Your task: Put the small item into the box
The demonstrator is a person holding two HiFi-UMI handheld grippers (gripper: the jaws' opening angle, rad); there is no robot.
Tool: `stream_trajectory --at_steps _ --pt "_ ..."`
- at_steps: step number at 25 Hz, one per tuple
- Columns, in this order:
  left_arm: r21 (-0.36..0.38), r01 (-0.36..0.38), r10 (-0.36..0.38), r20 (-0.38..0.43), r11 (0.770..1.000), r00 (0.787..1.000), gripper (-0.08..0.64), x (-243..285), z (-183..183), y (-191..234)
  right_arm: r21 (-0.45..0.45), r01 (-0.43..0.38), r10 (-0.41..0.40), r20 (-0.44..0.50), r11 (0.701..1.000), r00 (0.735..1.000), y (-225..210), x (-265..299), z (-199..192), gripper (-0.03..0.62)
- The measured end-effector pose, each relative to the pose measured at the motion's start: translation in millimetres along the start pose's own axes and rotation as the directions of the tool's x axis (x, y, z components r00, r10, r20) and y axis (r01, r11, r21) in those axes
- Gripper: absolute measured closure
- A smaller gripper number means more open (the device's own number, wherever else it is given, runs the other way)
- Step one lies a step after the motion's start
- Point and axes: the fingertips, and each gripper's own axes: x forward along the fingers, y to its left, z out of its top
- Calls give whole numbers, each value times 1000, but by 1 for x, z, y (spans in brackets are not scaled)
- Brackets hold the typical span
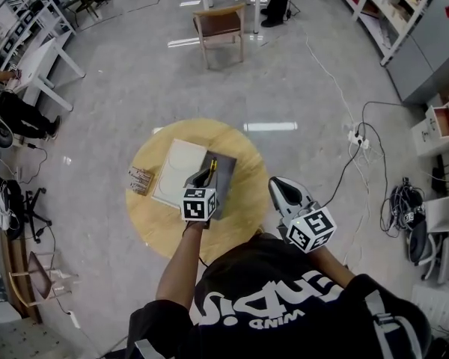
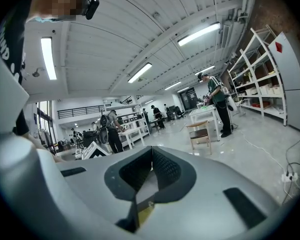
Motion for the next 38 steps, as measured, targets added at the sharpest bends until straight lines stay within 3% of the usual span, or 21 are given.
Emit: stream_trajectory --at_steps 8,22,28,38 --pt "18 15 -12 -157 1000 988 492 38 -43 0 7 35 -35 -3 999 999 -10 -3 0 589" --pt "-16 38 -42 -350 999 936 492 69 -87 5 18 75 -75 -22 997 997 -17 -4 -6 589" --pt "-7 37 -37 -398 999 916 492 74 -99 9 21 93 -93 -25 995 995 -21 -5 -6 589" --pt "7 39 -33 -404 999 914 492 78 -107 9 26 97 -96 -28 995 995 -19 -5 -9 589"
